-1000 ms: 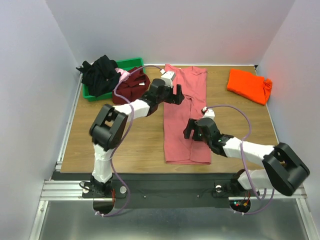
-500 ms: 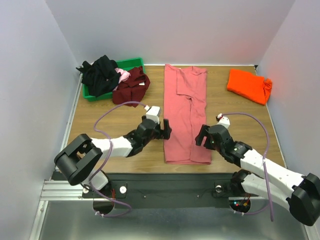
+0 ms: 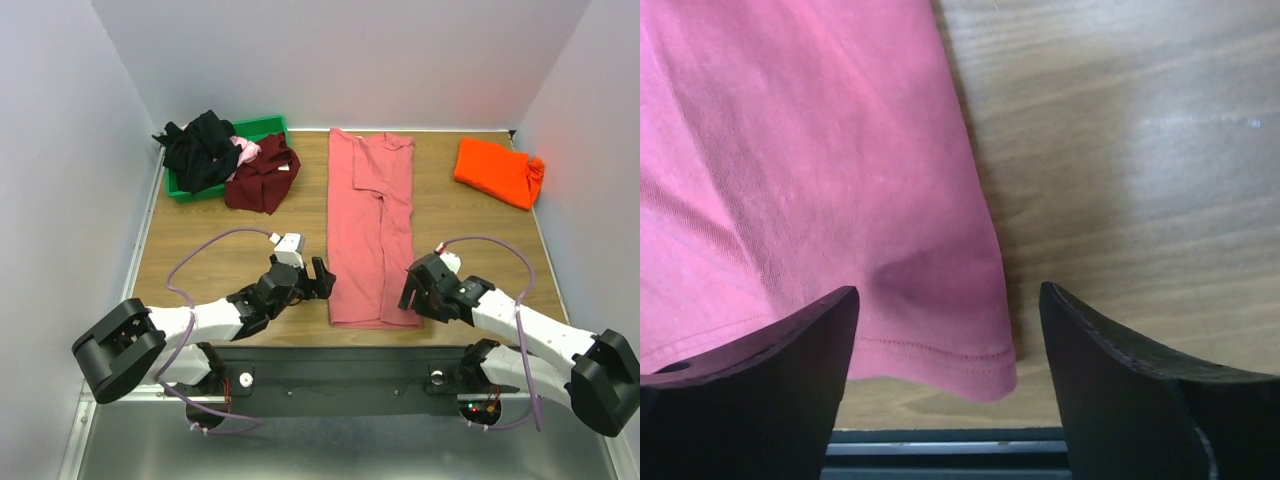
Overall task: Fold and stack the t-shirts
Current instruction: Fold the tshirt
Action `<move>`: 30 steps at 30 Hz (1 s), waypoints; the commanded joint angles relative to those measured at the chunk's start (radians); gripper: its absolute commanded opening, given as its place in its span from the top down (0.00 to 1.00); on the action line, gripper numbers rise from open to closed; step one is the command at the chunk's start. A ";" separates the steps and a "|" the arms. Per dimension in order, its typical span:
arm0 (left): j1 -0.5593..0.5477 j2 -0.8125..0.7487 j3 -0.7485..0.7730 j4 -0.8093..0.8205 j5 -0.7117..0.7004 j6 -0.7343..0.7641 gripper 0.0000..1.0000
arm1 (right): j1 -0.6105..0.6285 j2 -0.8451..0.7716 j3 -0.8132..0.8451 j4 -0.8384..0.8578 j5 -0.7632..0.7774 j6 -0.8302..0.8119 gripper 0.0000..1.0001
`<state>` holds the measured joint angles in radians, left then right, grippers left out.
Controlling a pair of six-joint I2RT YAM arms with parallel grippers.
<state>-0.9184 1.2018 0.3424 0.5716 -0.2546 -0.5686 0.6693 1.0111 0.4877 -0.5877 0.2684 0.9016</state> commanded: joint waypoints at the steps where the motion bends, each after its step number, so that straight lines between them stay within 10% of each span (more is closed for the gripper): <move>1: -0.016 0.002 -0.006 0.039 -0.022 -0.022 0.05 | 0.007 -0.037 0.009 -0.052 -0.009 0.086 0.23; 30: -0.023 0.013 -0.008 0.063 0.020 -0.005 0.04 | 0.007 -0.002 0.015 -0.152 -0.001 0.158 0.56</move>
<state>-0.9360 1.2243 0.3397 0.5880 -0.2310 -0.5816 0.6693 1.0138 0.4915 -0.7326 0.2939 1.0477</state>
